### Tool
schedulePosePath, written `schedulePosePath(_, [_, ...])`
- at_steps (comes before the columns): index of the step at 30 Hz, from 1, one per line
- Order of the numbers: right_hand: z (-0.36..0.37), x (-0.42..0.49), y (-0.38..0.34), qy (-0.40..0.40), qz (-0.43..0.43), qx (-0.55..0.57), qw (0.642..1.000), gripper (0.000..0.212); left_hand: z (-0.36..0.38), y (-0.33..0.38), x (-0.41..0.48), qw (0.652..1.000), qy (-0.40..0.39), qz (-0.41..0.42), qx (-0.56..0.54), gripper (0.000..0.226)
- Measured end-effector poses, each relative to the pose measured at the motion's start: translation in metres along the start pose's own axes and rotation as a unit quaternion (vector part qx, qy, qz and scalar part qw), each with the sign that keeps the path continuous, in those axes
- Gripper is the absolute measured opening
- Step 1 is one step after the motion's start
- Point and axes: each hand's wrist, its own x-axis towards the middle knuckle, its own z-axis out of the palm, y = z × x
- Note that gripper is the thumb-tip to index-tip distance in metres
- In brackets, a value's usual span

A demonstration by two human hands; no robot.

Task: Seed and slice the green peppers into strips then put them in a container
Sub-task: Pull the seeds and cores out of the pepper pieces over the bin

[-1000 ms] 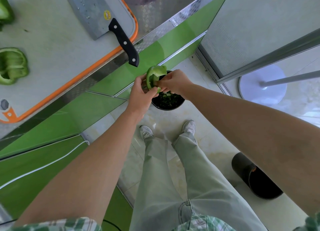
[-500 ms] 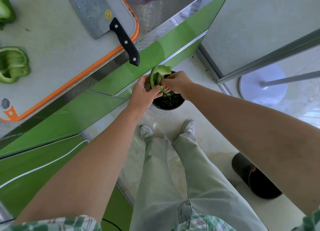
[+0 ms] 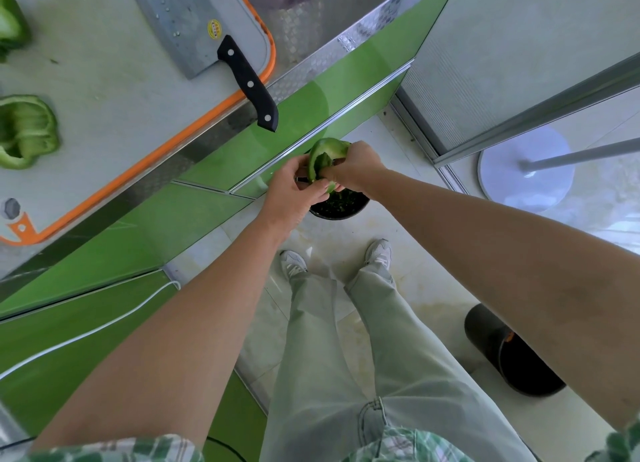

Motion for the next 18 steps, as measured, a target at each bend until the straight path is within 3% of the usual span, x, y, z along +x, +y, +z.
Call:
schedulePosePath(5, [-0.005, -0.002, 0.0, 0.003, -0.047, -0.084, 0.995, 0.029, 0.0, -0.004, 0.002, 1.0, 0.008, -0.017, 0.014, 0.028])
schedulePosePath(9, [-0.01, -0.006, 0.006, -0.046, -0.041, 0.012, 0.998, 0.021, -0.003, -0.004, 0.004, 0.999, 0.013, -0.032, -0.003, 0.02])
schedulePosePath(12, [-0.012, -0.005, 0.009, -0.014, -0.039, 0.108, 0.993, 0.023, -0.006, -0.005, 0.006, 0.998, 0.025, -0.05, -0.025, 0.018])
schedulePosePath(16, [-0.009, -0.007, 0.01, -0.054, -0.055, 0.092, 0.993, 0.018, -0.009, -0.008, 0.004, 0.997, 0.034, -0.059, -0.037, 0.022])
schedulePosePath(18, [-0.006, -0.007, 0.008, -0.056, -0.066, 0.083, 0.993, 0.027, -0.007, -0.007, 0.003, 0.997, 0.04, -0.055, -0.042, 0.026])
